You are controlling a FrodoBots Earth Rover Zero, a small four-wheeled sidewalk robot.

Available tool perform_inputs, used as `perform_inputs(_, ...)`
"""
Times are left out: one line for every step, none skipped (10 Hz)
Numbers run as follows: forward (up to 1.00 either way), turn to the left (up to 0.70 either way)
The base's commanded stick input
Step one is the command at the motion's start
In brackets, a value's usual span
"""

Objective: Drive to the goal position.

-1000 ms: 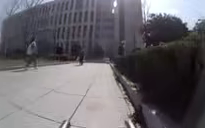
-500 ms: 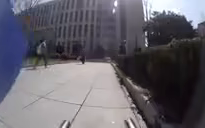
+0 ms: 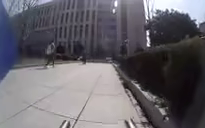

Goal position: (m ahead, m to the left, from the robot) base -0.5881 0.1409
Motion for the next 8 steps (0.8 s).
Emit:
perform_inputs(0.70, -0.32)
perform_inputs(0.70, -0.32)
perform_inputs(0.70, -0.28)
perform_inputs(0.70, -0.23)
perform_inputs(0.70, -0.18)
perform_inputs(0.70, -0.14)
perform_inputs(0.70, -0.09)
perform_inputs(0.70, -0.04)
